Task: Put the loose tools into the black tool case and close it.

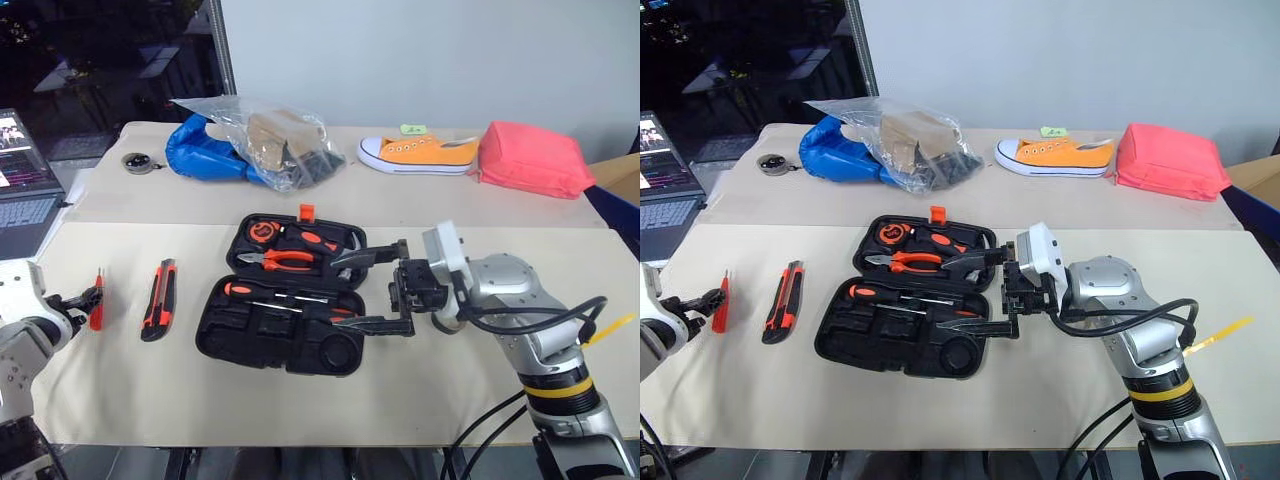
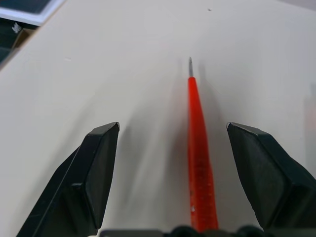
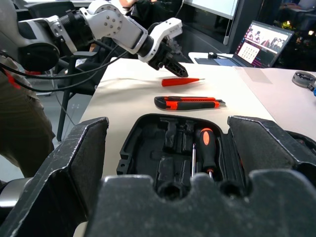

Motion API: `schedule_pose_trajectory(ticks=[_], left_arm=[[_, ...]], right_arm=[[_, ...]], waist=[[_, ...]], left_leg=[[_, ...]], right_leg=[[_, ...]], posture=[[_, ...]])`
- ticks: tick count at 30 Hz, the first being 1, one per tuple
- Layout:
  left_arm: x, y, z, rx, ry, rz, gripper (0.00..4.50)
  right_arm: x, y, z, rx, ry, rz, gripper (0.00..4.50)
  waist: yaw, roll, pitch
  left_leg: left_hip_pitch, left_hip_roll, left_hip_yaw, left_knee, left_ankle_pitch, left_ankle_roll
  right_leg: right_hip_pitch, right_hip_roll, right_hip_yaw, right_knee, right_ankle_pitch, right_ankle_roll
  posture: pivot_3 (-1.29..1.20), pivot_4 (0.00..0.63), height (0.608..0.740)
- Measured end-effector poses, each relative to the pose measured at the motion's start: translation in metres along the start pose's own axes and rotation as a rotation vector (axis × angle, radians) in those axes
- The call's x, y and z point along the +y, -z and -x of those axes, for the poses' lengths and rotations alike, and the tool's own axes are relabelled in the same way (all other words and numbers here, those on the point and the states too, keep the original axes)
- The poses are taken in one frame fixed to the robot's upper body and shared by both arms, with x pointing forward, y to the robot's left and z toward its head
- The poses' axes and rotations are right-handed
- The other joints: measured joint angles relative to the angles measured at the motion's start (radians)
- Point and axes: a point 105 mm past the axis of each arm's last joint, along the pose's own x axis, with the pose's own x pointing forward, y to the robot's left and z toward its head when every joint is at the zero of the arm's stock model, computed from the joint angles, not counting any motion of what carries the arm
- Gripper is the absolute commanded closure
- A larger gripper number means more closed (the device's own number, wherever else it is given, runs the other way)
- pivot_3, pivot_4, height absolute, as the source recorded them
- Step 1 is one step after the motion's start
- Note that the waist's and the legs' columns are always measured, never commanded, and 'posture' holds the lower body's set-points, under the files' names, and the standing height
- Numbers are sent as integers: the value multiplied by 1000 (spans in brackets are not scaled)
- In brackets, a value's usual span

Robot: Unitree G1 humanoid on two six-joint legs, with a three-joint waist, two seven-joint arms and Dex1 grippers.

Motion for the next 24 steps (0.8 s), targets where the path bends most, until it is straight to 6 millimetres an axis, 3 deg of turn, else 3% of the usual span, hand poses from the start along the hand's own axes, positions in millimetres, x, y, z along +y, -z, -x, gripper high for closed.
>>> schedule_pose_trajectory(ticks=[6,11,18,24], left_arm=[[-33,2,1,-24,137,-27,778],[-48,18,-2,29,195,-13,778],[-50,14,1,-17,201,3,778],[-32,9,5,-61,100,-7,778]], right_arm=[[1,1,-2,3,-10,0,32],[1,1,-1,7,-12,8,32],[0,1,0,20,-6,11,32],[0,1,0,21,-5,12,32]], waist=[[1,0,0],[-3,0,0],[-1,0,0],[0,0,0]], left_leg=[[0,-1,1,1,0,0],[0,0,1,1,0,0],[0,0,1,2,0,0],[1,0,1,2,0,0]], right_leg=[[1,0,0,0,0,1],[1,3,0,0,0,1],[1,3,0,0,0,1],[1,3,0,1,0,1]], posture=[[0,150,740],[0,150,740],[0,150,740],[0,150,740]])
